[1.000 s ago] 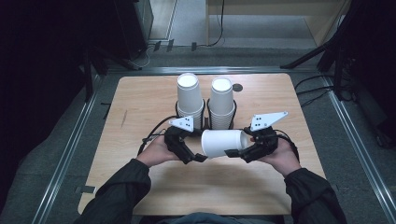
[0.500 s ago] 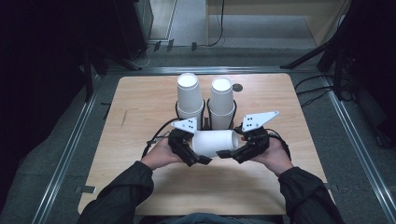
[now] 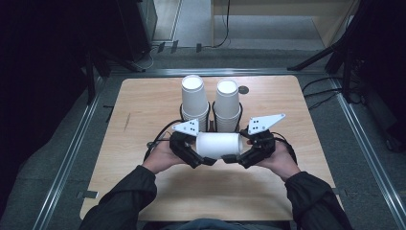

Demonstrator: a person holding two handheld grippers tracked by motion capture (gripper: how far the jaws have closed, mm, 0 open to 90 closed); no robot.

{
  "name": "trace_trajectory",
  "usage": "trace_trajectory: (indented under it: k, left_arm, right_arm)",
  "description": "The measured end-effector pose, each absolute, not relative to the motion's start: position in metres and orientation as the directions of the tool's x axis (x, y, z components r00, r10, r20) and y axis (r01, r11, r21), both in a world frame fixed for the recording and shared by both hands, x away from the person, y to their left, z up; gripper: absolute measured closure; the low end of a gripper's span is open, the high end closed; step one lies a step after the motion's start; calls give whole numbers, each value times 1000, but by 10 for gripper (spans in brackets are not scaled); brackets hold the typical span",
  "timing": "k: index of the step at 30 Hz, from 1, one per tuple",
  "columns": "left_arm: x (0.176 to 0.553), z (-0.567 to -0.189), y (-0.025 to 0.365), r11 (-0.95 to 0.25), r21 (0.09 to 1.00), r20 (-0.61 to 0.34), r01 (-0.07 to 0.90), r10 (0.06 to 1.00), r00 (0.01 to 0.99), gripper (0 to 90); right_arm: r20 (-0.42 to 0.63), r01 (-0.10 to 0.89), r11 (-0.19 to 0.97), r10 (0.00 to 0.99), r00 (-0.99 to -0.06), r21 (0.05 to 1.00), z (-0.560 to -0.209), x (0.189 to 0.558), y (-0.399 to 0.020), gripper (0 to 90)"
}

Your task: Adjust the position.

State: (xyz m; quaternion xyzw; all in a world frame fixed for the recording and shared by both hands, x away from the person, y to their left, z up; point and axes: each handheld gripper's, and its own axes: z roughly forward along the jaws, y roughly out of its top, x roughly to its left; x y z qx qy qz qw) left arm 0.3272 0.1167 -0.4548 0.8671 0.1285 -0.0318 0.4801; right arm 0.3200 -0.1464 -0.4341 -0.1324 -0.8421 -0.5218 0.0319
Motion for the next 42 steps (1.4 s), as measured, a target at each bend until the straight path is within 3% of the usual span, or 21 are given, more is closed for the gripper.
trace_trajectory:
  k: [17, 35, 42]
  left_arm:
    - [331, -445, 143, -592, 742, -150, 316, 312, 938, 116]
    - [339, -454, 119, -766, 584, -77, 267, 275, 958, 117]
    - [345, -455, 105, -799, 548, -93, 248, 237, 967, 117]
  right_arm:
    - [147, 267, 563, 249, -957, 783, -449, 322, -153, 148]
    - [126, 271, 580, 278, -952, 768, -449, 324, -155, 147]
    - [113, 267, 583, 288, -951, 768, -450, 326, -153, 145]
